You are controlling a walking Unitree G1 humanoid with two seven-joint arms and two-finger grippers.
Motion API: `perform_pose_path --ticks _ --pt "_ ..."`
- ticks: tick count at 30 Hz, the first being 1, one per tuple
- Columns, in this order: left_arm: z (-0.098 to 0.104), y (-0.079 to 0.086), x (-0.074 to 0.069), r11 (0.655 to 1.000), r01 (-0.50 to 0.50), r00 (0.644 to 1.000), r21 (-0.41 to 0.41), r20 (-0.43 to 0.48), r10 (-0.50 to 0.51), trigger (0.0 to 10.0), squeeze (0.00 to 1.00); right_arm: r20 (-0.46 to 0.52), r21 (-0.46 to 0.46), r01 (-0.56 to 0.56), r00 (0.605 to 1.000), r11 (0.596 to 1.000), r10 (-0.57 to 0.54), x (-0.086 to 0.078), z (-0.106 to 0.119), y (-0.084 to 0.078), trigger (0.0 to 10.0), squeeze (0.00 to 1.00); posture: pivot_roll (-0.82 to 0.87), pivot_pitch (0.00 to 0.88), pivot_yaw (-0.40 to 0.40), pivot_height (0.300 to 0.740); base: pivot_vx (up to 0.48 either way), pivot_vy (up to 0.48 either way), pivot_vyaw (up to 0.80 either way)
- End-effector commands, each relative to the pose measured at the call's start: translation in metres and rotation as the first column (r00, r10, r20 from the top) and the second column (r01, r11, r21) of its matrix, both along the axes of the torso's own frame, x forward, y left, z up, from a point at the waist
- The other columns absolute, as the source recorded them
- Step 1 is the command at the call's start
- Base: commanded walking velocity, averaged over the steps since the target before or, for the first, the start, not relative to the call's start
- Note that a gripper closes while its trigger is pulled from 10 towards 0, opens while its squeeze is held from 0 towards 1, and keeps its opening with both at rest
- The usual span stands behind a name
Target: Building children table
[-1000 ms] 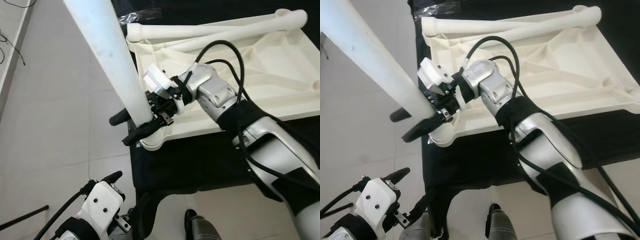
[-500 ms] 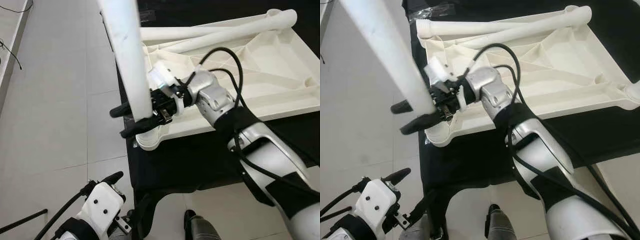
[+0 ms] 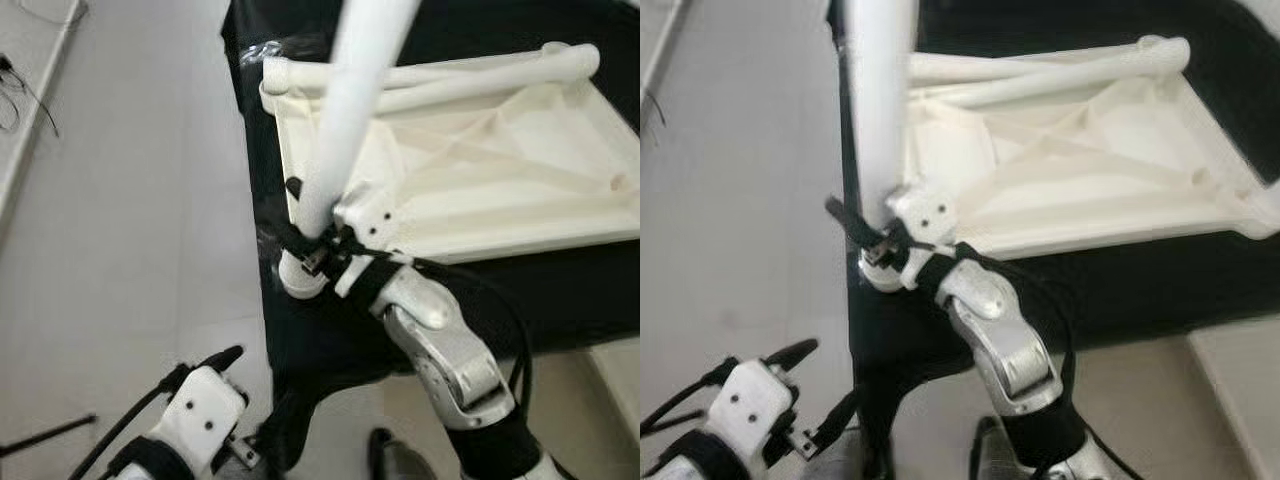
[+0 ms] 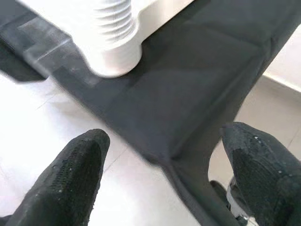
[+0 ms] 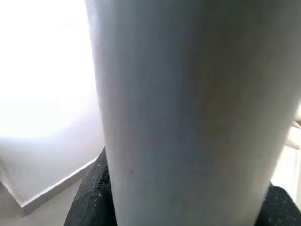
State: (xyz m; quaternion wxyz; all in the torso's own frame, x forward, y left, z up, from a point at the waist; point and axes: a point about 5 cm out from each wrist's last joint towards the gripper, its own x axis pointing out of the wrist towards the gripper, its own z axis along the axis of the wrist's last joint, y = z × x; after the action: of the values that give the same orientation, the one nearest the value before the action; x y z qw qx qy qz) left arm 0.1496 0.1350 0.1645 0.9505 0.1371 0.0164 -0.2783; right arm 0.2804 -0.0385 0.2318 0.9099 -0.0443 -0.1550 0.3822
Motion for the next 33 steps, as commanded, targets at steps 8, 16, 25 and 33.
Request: perform_pose_path --ticks 8,16,25,33 --pt "-0.012 0.004 0.012 1.0 -0.02 1.0 0.016 -0.001 0.02 10.0 0.0 -0.212 -0.216 0.16 0.955 0.963 -0.206 0.02 -0.05 -0.007 10.0 0.0 0.04 0.302 0.003 0.74 0.0 0.0 0.0" --pt "-0.014 0.006 0.016 1.0 -0.024 1.0 0.017 0.01 0.024 10.0 0.0 -0.155 -0.293 -0.012 0.987 0.956 -0.035 0.009 -0.045 0.006 10.0 0.0 0.04 0.291 0.004 0.74 0.0 0.0 0.0" --pt "-0.015 0.004 0.016 1.0 -0.019 1.0 0.007 0.017 0.019 10.0 0.0 -0.232 -0.293 -0.076 0.973 0.953 0.007 0.021 -0.044 0.001 10.0 0.0 0.04 0.287 -0.006 0.74 0.0 0.0 0.0" --pt "-0.004 0.017 0.022 0.992 -0.107 0.993 -0.066 0.04 0.11 10.0 0.0 -0.283 -0.269 -0.031 0.958 0.963 -0.048 0.022 -0.052 -0.001 10.0 0.0 0.05 0.283 -0.002 0.74 0.0 0.0 0.0"
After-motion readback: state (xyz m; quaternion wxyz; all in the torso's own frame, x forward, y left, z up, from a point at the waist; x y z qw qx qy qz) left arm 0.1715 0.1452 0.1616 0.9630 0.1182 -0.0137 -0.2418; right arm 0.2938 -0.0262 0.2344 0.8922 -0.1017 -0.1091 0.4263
